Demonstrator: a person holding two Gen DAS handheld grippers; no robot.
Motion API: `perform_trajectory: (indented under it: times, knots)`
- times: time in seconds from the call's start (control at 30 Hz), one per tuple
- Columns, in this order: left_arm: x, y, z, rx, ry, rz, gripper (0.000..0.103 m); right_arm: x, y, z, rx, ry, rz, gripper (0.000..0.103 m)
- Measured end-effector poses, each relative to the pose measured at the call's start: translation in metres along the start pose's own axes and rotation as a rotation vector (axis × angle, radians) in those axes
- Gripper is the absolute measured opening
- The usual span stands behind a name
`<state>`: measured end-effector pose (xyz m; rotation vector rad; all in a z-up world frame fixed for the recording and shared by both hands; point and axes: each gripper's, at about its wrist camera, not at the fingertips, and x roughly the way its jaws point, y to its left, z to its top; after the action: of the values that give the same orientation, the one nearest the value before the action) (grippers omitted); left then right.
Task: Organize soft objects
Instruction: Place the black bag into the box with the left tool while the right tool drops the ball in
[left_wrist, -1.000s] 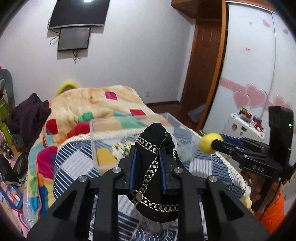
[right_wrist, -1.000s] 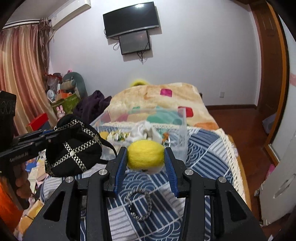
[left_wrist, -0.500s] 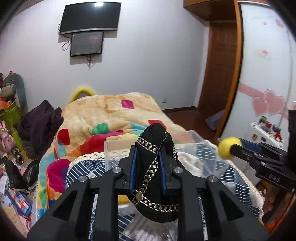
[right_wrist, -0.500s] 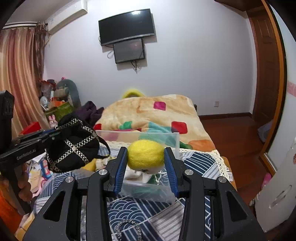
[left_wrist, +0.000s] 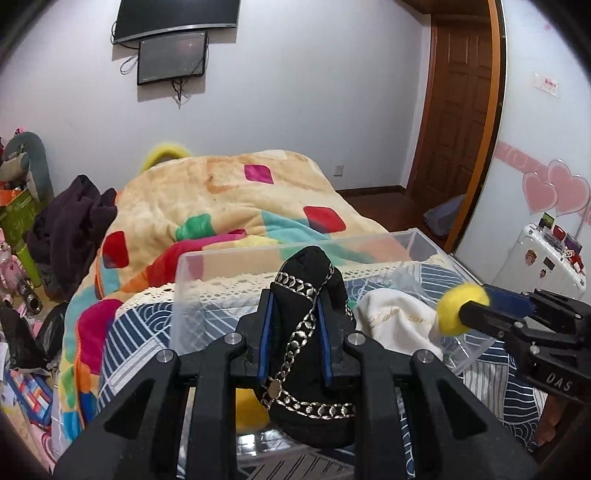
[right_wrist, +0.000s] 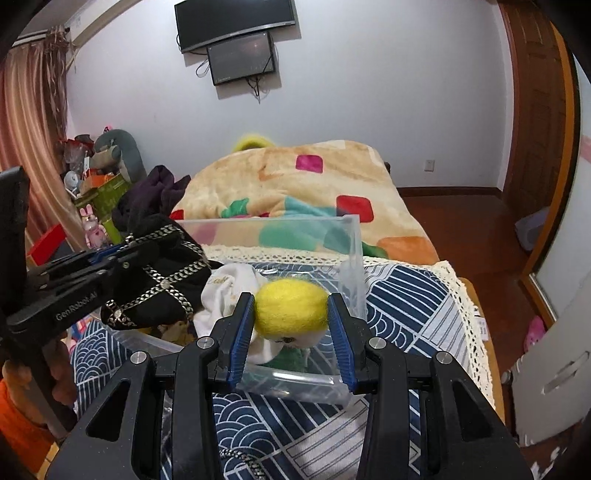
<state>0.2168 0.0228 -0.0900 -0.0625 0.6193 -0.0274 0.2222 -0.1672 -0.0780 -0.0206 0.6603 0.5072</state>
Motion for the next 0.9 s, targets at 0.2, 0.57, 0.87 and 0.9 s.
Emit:
perform_trajectory:
  times: [0.2, 0.57, 0.87, 0.9]
  knots:
    - [0.017, 0.002, -0.005, 0.006, 0.066, 0.008, 0.021, 0.009, 0.003, -0.001, -0.01, 0.034, 0.011, 0.037]
    - [0.003, 0.009, -0.007, -0.054, 0.08, -0.041, 0.031, 0.007, 0.007, -0.003, -0.047, 0.049, -0.015, 0.039]
    - [-0.042, 0.006, -0.003, -0.054, 0.005, -0.076, 0.045, -0.017, 0.02, 0.002, -0.106, -0.019, -0.058, 0.055]
    - [-0.05, 0.004, -0.004, -0.043, -0.01, -0.075, 0.047, -0.022, 0.02, 0.003, -0.111, -0.036, -0.065, 0.056]
